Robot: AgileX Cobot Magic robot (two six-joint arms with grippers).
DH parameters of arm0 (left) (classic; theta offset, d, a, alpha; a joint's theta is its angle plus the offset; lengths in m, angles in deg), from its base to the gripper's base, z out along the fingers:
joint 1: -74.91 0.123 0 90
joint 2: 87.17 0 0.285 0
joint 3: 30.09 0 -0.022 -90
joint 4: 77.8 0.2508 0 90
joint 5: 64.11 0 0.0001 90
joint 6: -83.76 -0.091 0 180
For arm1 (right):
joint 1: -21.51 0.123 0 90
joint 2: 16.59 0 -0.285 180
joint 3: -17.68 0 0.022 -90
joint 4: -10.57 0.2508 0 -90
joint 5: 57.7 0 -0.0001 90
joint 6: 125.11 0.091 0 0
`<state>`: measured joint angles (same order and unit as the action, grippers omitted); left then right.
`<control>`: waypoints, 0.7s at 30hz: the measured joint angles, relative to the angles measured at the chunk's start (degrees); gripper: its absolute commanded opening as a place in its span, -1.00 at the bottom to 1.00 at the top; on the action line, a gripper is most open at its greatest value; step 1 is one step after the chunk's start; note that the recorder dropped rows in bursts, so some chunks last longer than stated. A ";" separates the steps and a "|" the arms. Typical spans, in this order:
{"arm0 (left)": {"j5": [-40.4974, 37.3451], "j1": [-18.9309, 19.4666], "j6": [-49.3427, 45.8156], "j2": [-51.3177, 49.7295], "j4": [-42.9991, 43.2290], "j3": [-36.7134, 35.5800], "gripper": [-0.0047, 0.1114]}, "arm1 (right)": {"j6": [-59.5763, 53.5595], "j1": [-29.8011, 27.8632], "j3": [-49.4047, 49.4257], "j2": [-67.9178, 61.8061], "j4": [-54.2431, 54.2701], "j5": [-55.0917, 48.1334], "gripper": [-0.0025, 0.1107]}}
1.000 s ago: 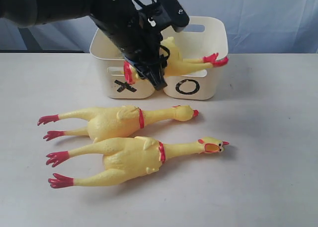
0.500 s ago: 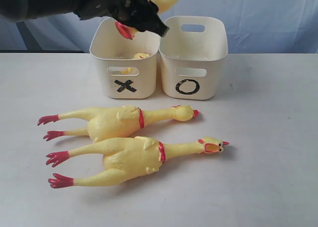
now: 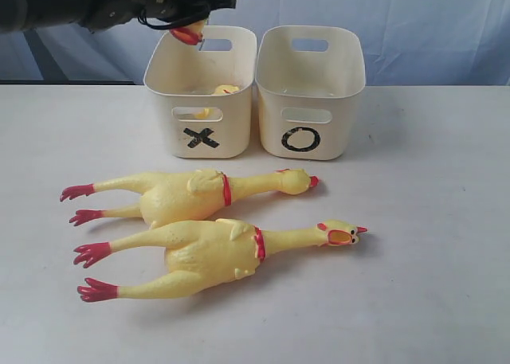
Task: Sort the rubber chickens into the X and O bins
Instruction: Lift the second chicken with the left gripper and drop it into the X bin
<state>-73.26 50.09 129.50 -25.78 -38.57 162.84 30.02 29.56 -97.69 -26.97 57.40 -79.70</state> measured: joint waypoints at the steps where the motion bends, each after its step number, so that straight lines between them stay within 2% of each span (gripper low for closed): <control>1: 0.00 0.32 0.10 -0.87 0.00 0.00 -0.92 | 0.00 0.00 0.00 0.00 0.00 0.00 -0.96; 6: 0.23 1.64 0.26 -4.73 0.26 0.00 -0.91 | 0.00 0.00 0.00 0.00 0.00 0.00 -0.96; 9: 0.12 2.17 0.26 -6.48 1.54 0.00 -0.78 | 0.00 0.00 0.00 0.00 0.00 0.00 -0.96; 12: 0.12 2.17 0.26 -7.58 2.15 0.00 -0.56 | 0.00 0.00 0.00 0.00 0.00 0.00 -0.96; 18: 0.22 2.17 0.26 -8.41 2.59 0.00 0.05 | 0.00 0.00 0.00 0.00 0.00 0.00 -0.96; 21: 0.35 2.17 0.26 -8.41 2.59 0.00 0.24 | 0.00 0.00 0.00 0.00 0.00 0.00 -0.96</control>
<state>-72.91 52.26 129.77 -34.19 -35.99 162.84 30.02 29.56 -97.69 -26.97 57.40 -79.70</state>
